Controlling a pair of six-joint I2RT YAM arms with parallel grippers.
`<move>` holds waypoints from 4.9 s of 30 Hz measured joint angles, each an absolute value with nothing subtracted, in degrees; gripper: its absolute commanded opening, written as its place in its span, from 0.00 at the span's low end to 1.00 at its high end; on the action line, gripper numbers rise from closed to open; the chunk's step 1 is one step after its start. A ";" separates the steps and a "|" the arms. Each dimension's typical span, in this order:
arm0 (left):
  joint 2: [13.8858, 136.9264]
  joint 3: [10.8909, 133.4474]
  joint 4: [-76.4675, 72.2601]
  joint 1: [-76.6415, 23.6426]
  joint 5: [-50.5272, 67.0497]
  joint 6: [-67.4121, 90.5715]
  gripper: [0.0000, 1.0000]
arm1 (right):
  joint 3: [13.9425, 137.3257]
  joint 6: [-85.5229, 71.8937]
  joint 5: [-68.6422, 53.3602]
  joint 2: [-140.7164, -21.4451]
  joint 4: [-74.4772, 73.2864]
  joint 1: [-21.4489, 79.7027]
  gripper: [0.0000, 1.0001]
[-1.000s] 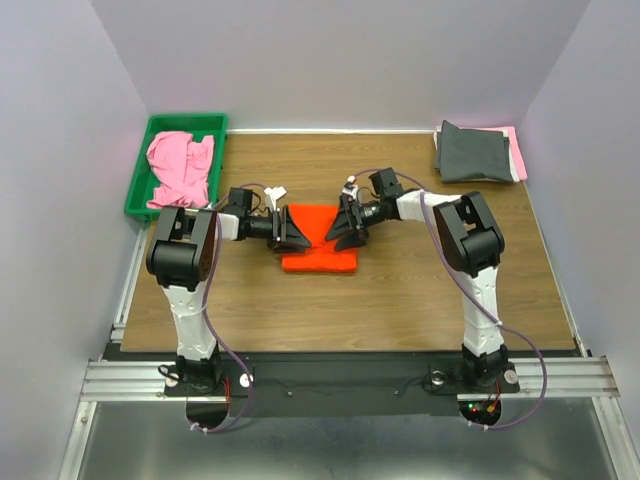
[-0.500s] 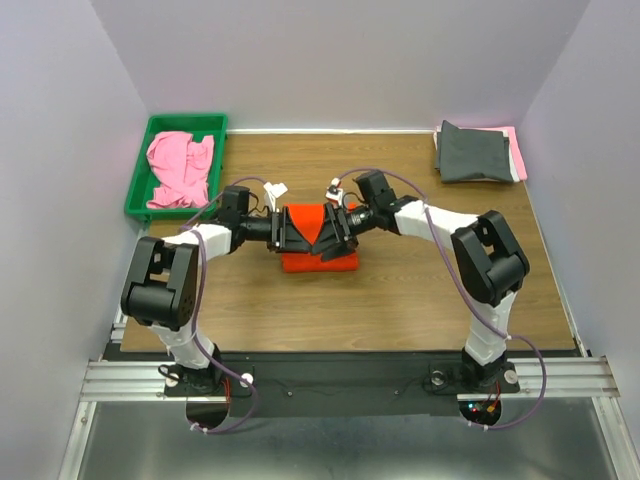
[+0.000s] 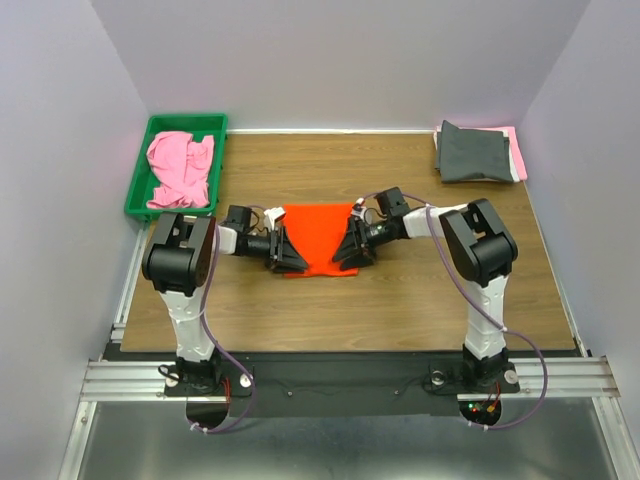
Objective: Fold and stack the t-shirts
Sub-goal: Fold the tshirt, then neatly place the folded tshirt to the corner
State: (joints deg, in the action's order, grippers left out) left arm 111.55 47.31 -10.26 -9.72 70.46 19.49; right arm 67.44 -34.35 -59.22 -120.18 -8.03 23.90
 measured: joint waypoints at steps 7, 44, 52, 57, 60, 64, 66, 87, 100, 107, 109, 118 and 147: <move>110.04 49.58 -0.47 -7.11 71.31 10.26 0.58 | 66.39 -32.42 -59.46 -119.55 -8.12 22.11 0.60; 99.55 60.23 1.23 -48.27 21.28 -42.24 0.55 | 62.81 -33.43 -31.03 -103.24 -18.00 9.82 0.70; 103.11 60.25 0.84 -48.80 21.23 -44.82 0.45 | 62.83 -35.33 -31.05 -103.26 -18.00 9.52 0.70; 104.68 61.25 0.51 -48.77 21.45 -45.06 0.09 | 62.83 -36.97 -31.51 -103.83 -17.45 9.34 0.70; 104.95 61.67 0.56 -48.69 21.56 -44.53 0.00 | 62.83 -38.22 -32.51 -104.95 -16.19 9.34 0.70; 104.92 63.02 2.04 -47.42 23.66 -42.63 0.00 | 60.60 -42.02 -34.92 -106.59 -10.59 9.37 0.70; 104.92 64.40 3.01 -46.39 25.52 -40.99 0.00 | 58.83 -44.56 -35.92 -106.48 -7.14 9.47 0.70; 102.69 73.65 8.27 -43.03 35.62 -34.85 0.00 | 63.96 -58.30 -32.91 -116.79 13.80 17.78 0.49; 102.72 74.46 9.08 -42.33 35.33 -33.69 0.30 | 65.71 -55.11 -27.68 -119.33 14.52 17.82 0.01; 102.72 81.30 13.52 -38.41 35.59 -28.64 0.57 | 74.61 -37.26 -21.87 -119.46 5.50 17.87 0.01; 102.69 82.87 14.48 -35.64 35.59 -26.57 0.59 | 79.22 -30.52 -20.56 -119.42 2.46 17.39 0.01; 102.69 85.60 19.79 -27.20 34.44 -21.54 0.73 | 92.09 -8.29 -18.46 -119.66 -10.17 11.29 0.00; 98.43 77.28 15.27 -23.88 34.06 -18.74 0.80 | 120.86 12.51 -7.44 -127.37 -22.48 4.08 0.01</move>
State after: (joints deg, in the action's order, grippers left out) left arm 98.43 77.28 15.27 -23.88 34.06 -18.74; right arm 120.86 12.51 -7.44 -127.37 -22.48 4.08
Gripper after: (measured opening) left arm 0.765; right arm 0.075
